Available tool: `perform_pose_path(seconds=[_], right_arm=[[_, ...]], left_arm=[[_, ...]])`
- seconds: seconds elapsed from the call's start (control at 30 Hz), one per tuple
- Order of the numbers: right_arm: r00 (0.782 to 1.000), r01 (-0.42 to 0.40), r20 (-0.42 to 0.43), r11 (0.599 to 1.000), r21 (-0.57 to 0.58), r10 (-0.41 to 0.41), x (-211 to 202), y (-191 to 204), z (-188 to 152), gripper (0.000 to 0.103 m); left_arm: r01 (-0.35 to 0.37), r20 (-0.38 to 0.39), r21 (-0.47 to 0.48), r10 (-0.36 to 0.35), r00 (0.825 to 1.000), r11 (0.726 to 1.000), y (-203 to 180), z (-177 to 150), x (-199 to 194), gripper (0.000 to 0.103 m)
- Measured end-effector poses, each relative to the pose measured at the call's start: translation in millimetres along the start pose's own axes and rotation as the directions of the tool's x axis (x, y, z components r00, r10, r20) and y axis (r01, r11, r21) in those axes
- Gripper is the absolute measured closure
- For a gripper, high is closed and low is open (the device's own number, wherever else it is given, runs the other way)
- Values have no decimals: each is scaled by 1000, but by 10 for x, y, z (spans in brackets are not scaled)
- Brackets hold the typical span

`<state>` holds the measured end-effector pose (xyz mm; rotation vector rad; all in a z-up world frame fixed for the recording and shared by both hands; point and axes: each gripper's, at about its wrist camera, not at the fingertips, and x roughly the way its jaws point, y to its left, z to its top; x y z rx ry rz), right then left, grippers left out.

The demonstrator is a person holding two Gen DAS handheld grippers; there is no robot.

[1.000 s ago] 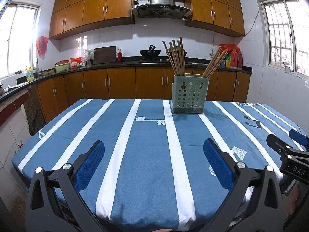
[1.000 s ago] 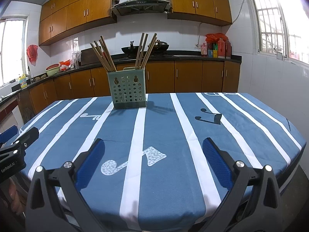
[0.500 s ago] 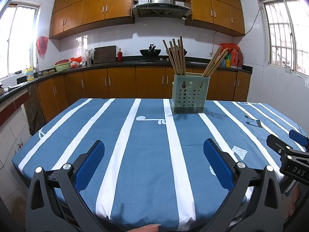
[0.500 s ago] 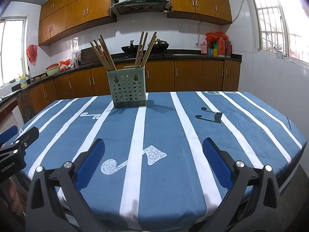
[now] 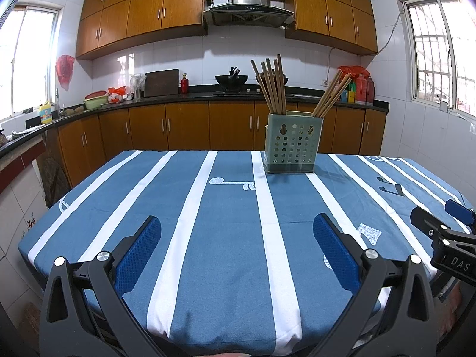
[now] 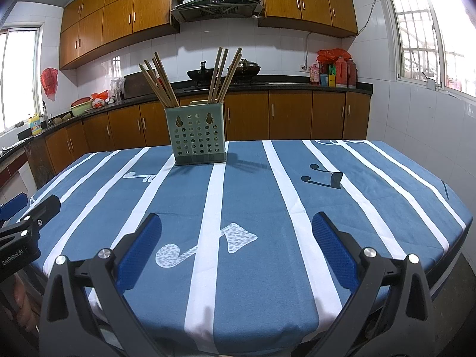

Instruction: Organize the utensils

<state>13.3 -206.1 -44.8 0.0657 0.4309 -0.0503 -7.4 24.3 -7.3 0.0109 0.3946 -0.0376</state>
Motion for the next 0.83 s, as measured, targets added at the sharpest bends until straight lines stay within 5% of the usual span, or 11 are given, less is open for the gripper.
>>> perform_pose_path(seconds=[0.83], right_arm=[[1000, -1, -1, 1000, 0, 1, -3, -6, 16, 4]], left_arm=[[2, -8, -6, -2, 1000, 1000, 48, -56, 22, 2]])
